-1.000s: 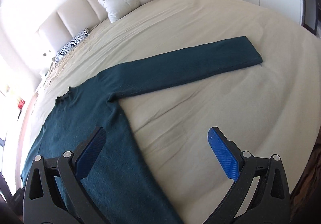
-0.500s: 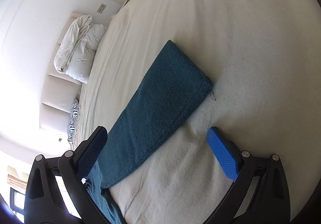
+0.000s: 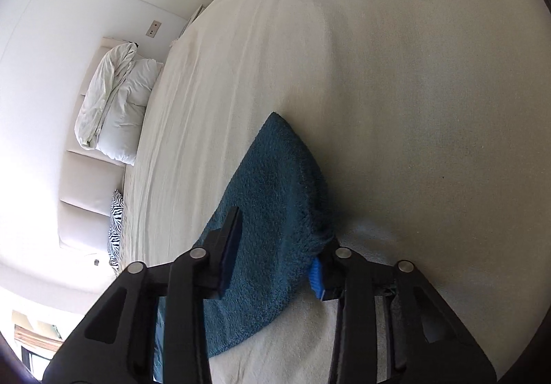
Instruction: Fold small clothes
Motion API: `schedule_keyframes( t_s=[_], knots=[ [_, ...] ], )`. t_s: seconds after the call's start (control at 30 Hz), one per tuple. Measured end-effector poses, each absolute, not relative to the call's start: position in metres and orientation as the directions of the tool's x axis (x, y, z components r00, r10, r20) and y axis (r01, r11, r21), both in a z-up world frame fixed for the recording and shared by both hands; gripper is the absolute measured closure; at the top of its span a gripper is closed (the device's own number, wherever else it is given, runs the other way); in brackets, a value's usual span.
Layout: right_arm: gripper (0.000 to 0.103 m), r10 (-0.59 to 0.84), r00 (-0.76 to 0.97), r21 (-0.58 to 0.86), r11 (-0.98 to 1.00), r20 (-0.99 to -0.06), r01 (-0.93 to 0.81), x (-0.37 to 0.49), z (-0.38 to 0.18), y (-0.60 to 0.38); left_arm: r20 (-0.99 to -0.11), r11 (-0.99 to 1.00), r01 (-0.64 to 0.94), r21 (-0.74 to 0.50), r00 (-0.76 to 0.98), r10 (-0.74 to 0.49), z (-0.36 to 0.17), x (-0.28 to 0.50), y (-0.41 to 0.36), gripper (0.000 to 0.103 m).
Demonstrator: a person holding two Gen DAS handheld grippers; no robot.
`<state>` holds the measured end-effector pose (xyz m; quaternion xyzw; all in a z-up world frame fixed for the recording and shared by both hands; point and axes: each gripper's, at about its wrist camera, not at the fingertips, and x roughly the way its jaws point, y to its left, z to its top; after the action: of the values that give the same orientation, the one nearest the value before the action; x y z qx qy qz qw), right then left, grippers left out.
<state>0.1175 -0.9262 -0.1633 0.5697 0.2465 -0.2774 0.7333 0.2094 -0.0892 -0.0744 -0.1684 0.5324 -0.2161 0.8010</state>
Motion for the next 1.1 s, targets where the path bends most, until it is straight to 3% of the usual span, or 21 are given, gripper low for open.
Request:
schedule_keyframes(
  t_s=[0.07,0.23,0.33,0.47,0.63,0.77,1.0,1.1],
  knots=[
    [0.094,-0.116,0.721,0.679,0.263,-0.683,0.686,0.133,-0.152,-0.919,-0.767,0.834,0.171,-0.524,0.330,-0.550,-0.073,0.213,-0.092,0.043],
    [0.095,-0.125,0.717,0.570,0.519,-0.686,0.637,0.200,-0.093,-0.857,-0.705,0.768,0.173,-0.617,0.311,-0.637,-0.069,0.229,-0.095,0.038],
    [0.096,-0.088,0.723,0.456,0.723,-0.685,0.519,0.255,-0.058,-0.785,-0.650,0.714,0.166,-0.680,0.312,-0.692,-0.064,0.234,-0.093,0.029],
    [0.096,-0.005,0.719,0.302,0.905,-0.696,0.299,0.312,-0.039,-0.665,-0.595,0.649,0.159,-0.744,0.286,-0.751,-0.063,0.242,-0.093,0.028],
    [0.096,0.088,0.672,0.220,0.969,-0.735,0.114,0.340,-0.061,-0.544,-0.523,0.557,0.132,-0.820,0.219,-0.823,-0.071,0.249,-0.100,0.028],
    [0.095,0.121,0.601,0.205,0.976,-0.790,0.073,0.326,-0.098,-0.483,-0.493,0.514,0.100,-0.852,0.177,-0.852,-0.083,0.257,-0.109,0.023],
    [0.091,0.151,0.590,0.256,0.962,-0.793,0.098,0.278,-0.127,-0.456,-0.436,0.439,0.021,-0.898,0.089,-0.896,-0.102,0.269,-0.133,0.023],
    [0.081,0.210,0.581,0.312,0.947,-0.786,0.080,0.267,-0.126,-0.460,-0.436,0.438,0.004,-0.899,0.080,-0.896,-0.109,0.277,-0.140,0.023]
  ],
)
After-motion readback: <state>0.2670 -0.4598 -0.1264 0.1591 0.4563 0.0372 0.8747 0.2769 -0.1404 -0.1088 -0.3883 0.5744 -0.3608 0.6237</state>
